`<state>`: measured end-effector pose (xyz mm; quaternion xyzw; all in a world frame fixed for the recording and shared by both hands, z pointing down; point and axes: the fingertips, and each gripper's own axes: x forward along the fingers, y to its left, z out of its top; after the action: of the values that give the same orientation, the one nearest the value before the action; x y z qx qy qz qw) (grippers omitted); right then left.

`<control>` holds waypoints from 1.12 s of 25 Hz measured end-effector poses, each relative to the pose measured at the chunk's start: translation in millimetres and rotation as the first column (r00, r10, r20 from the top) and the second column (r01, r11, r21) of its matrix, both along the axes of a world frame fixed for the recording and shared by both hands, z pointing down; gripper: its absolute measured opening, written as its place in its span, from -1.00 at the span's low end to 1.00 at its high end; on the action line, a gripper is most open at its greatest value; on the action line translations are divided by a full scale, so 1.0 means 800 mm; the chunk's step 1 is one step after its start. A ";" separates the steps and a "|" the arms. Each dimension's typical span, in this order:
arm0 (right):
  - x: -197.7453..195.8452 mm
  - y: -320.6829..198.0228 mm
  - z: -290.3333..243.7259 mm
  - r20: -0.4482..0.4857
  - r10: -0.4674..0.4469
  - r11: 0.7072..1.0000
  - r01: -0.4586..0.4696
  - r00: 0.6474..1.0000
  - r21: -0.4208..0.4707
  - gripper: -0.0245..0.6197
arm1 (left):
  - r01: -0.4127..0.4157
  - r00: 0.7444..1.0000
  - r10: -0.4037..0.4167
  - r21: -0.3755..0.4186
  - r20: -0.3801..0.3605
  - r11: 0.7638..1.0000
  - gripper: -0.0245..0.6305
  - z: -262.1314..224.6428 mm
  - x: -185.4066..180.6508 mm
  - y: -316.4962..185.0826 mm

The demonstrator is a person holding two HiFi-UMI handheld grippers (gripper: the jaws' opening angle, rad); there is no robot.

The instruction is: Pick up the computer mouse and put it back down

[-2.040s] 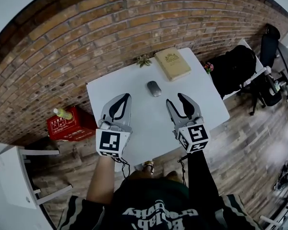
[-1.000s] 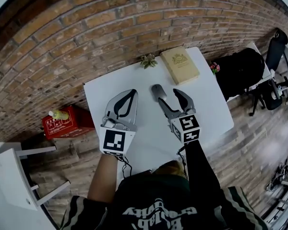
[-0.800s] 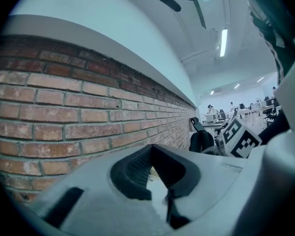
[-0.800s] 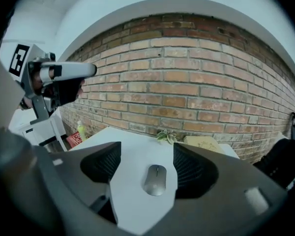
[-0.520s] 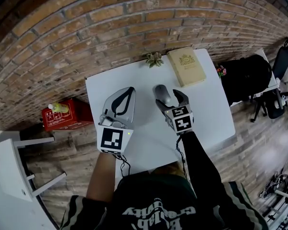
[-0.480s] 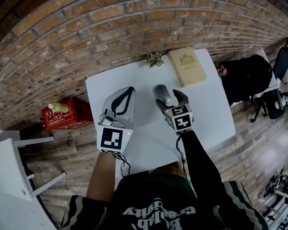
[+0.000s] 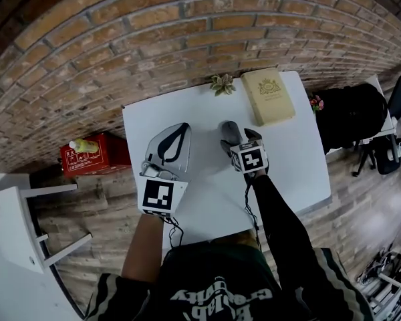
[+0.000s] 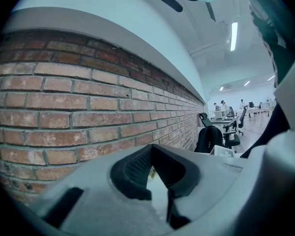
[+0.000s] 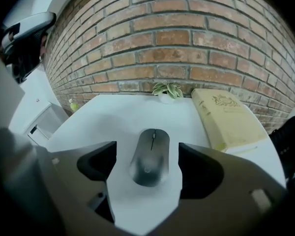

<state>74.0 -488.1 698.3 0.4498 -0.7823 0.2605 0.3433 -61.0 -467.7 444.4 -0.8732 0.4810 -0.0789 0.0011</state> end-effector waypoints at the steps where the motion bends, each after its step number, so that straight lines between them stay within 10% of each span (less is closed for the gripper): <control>1: 0.000 -0.001 0.005 -0.005 0.000 1.000 0.000 1.000 -0.016 0.34 | -0.001 1.000 0.001 -0.005 0.004 1.000 -0.91 0.002 0.000 -0.001; 21: -0.008 -0.020 0.049 -0.098 0.002 0.993 -0.014 0.995 -0.117 0.37 | -0.009 1.000 0.009 -0.044 0.005 0.999 -0.91 0.021 -0.007 -0.010; 28: -0.006 -0.021 0.046 -0.102 0.015 0.992 -0.028 0.995 -0.123 0.02 | -0.002 1.000 0.001 -0.033 -0.020 0.999 -0.91 0.021 -0.011 -0.009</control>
<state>69.4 -505.1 734.8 0.4485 -0.7414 0.2891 0.4070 -70.0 -474.7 460.9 -0.8742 0.4788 -0.0783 -0.0180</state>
